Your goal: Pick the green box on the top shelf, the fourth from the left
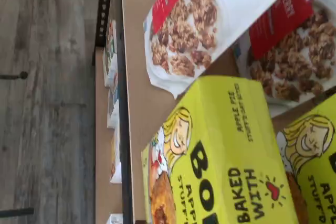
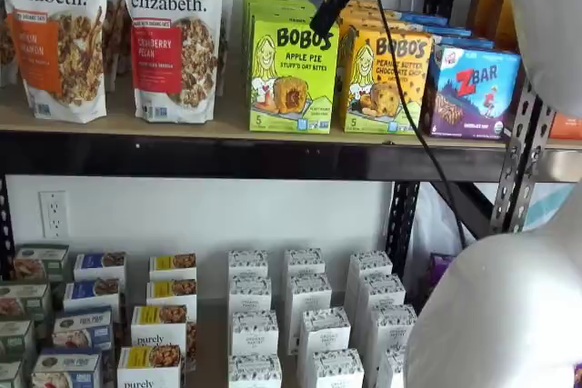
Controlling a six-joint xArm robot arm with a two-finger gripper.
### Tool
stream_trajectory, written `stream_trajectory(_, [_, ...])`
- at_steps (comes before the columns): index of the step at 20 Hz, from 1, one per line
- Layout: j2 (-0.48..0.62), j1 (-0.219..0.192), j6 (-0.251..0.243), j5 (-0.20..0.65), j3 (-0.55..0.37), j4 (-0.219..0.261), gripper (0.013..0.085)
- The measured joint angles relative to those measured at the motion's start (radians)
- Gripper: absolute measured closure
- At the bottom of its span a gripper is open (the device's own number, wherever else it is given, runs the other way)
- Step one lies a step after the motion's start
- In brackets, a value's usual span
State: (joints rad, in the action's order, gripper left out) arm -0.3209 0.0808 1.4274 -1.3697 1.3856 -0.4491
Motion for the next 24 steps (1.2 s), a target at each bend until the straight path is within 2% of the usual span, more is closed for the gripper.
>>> stream_trajectory(11, [0.043, 0.020, -0.001, 0.030, 0.013, 0.060, 0.0130])
stream_trajectory(18, [0.101, 0.030, -0.016, -0.062, 0.094, 0.084, 0.0130])
stream_trajectory(21, [0.131, 0.039, -0.027, -0.120, 0.143, 0.115, 0.0130])
stream_trajectory(24, [0.143, 0.051, -0.037, -0.140, 0.162, 0.142, 0.0130])
